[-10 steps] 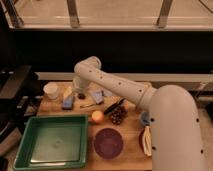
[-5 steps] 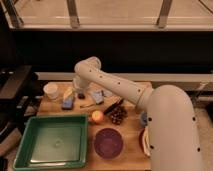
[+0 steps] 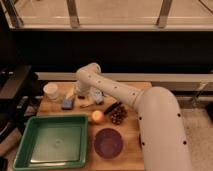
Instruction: Wipe purple bowl with sponge
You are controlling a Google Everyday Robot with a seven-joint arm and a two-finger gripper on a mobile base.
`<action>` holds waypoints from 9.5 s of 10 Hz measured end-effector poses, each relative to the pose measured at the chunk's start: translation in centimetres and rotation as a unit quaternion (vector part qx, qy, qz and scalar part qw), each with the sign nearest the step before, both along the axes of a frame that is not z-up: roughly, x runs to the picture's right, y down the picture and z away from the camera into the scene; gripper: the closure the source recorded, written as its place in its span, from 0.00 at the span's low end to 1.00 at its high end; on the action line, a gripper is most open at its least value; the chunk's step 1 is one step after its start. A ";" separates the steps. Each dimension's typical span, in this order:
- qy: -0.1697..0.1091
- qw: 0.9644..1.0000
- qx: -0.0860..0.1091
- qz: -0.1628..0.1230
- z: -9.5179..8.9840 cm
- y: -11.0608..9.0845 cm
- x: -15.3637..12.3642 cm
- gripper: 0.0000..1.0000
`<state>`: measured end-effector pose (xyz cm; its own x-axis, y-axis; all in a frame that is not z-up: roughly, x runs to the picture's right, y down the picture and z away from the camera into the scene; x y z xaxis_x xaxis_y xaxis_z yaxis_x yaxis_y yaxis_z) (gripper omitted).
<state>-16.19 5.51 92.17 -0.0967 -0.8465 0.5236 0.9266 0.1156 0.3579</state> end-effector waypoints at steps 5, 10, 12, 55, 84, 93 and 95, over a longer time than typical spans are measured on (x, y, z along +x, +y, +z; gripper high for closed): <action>0.014 1.000 -0.003 0.004 1.5 -0.3 -1.9 0.20; -0.009 1.000 -0.015 -0.001 1.7 0.3 -5.0 0.20; -0.016 1.000 -0.022 -0.003 1.9 1.0 -6.1 0.22; -0.051 0.995 -0.088 -0.015 -21.0 17.4 17.2 0.90; -0.023 0.990 -0.140 0.008 -20.5 20.0 20.2 0.90; 0.029 0.986 -0.158 0.037 -22.5 21.3 24.4 0.90; 0.013 0.988 -0.150 0.023 -21.6 20.2 23.2 0.90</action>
